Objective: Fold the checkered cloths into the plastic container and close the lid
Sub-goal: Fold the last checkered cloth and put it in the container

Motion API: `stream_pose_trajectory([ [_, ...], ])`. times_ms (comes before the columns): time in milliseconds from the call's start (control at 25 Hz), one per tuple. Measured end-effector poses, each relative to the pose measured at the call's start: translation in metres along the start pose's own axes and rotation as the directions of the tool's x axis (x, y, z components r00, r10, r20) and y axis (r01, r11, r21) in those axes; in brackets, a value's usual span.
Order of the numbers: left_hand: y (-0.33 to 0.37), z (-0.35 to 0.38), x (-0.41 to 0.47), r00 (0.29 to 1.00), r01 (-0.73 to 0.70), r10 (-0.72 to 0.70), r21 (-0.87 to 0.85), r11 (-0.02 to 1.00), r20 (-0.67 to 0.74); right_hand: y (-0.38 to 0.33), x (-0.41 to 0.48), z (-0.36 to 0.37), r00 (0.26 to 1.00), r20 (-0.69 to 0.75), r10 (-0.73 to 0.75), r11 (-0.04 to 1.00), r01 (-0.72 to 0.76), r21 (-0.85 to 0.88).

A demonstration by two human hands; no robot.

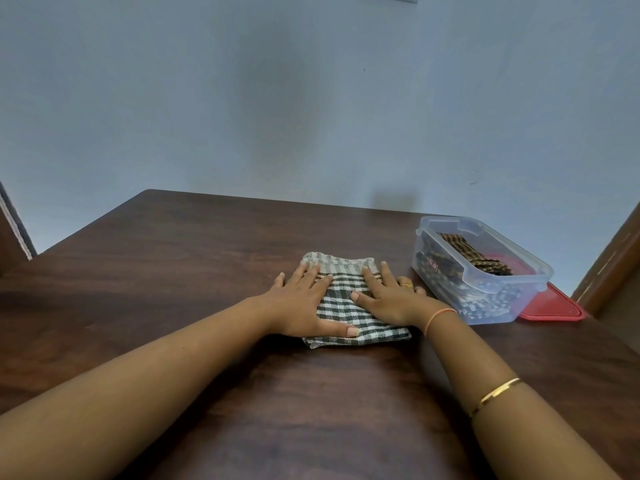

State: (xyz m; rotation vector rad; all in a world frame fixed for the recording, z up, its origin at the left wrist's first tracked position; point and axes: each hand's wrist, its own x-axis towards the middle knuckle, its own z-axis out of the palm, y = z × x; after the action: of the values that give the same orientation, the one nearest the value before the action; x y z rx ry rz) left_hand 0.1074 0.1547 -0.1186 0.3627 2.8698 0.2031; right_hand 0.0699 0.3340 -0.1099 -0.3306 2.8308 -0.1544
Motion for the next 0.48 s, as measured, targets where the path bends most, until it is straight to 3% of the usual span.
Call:
stream_pose_trajectory([
  [120,0.006,-0.01,-0.016,0.997,-0.047,0.047,0.007,0.999,-0.065,0.0,-0.02,-0.018,0.997,-0.042,-0.071,0.992,0.075,0.097],
  [200,0.012,-0.016,-0.029,0.991,-0.091,0.094,0.036,0.995,-0.096,-0.001,-0.035,-0.031,0.974,-0.026,-0.225,0.966,0.226,0.127],
  [280,0.016,-0.015,-0.036,0.987,-0.12,0.13,0.104,0.987,-0.092,-0.003,-0.044,-0.035,0.948,0.099,-0.304,0.953,0.303,0.024],
  [360,0.019,-0.012,-0.039,0.977,-0.16,0.181,0.173,0.972,-0.112,-0.003,-0.045,-0.031,0.942,0.192,-0.275,0.952,0.294,-0.084],
  [480,0.021,-0.006,-0.04,0.957,-0.143,0.198,0.247,0.958,-0.212,-0.003,-0.045,-0.021,0.958,0.087,-0.272,0.95,0.282,-0.135],
])
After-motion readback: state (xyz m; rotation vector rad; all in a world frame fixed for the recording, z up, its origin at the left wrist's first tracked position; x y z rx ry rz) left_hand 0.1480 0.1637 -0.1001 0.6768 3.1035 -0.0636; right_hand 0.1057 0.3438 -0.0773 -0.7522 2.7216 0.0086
